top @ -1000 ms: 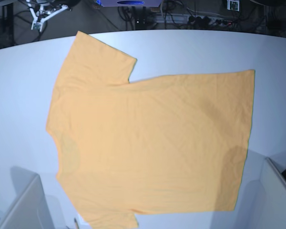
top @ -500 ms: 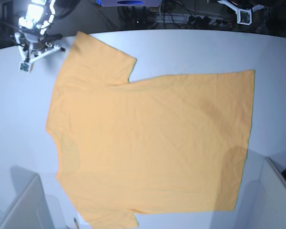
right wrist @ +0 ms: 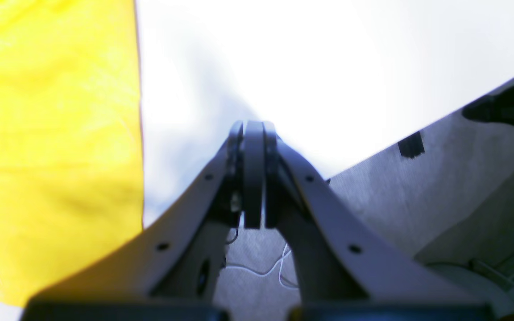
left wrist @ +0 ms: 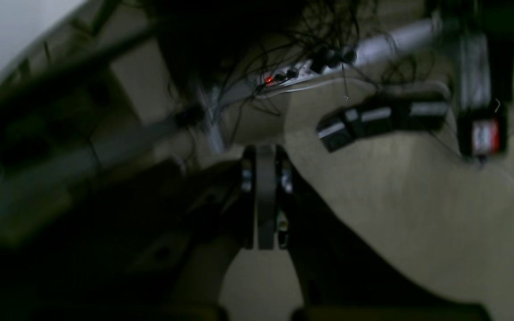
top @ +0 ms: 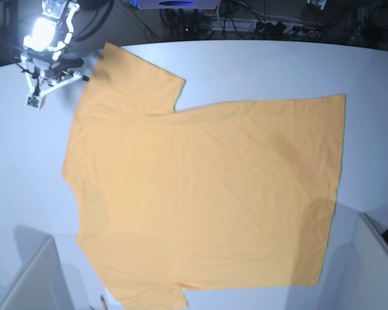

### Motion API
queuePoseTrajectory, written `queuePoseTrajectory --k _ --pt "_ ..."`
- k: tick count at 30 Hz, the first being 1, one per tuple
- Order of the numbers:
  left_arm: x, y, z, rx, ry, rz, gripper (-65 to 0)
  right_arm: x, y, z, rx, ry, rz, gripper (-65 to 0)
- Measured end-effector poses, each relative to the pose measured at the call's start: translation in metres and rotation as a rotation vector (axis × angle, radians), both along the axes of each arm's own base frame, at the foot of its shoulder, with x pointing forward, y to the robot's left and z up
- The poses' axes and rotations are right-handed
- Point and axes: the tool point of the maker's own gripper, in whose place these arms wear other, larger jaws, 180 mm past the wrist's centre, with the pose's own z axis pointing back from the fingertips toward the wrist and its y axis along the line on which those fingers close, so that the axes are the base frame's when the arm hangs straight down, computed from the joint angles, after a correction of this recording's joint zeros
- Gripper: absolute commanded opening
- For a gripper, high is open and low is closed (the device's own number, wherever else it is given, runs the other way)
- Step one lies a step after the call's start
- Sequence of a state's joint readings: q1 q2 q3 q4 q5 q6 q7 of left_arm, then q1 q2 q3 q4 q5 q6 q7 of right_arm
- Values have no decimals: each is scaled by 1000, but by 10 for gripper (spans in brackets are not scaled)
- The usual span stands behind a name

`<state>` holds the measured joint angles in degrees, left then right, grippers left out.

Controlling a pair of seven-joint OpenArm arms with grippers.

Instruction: Fold the T-shirt properly

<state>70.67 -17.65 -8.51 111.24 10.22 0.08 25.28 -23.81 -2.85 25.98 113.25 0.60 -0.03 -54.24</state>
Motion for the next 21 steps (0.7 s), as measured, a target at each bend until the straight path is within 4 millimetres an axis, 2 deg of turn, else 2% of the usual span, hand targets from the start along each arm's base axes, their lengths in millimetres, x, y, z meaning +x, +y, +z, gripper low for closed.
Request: queuePoseTrajectory --k 5,9,11,13,14,15,17,18,21 --pt "-42 -43 -24 16 141 -293 -650 6 12 -1 17 -6 34 -650" --pt "-78 -79 -31 4 214 -559 -650 3 11 -2 12 2 33 -650" --pt "-102 -84 -28 -20 259 -670 -650 2 8 -2 8 4 30 -650" --pt "-114 -72 -21 -21 310 -701 -650 2 8 -2 6 5 29 -650" --pt "-109 -66 -18 -16 309 -691 -650 2 9 -2 11 3 28 -650" --pt "-93 -63 -17 -16 270 -702 -650 2 9 -2 11 3 28 -650" --pt "-60 -72 -8 -91 162 -732 -650 0 8 -3 9 8 27 -650" --pt "-47 -75 -3 -128 112 -706 -650 -1 8 -3 3 14 28 -650" --pt "-15 -67 8 -141 -42 -585 -650 2 9 -2 10 1 28 -650"
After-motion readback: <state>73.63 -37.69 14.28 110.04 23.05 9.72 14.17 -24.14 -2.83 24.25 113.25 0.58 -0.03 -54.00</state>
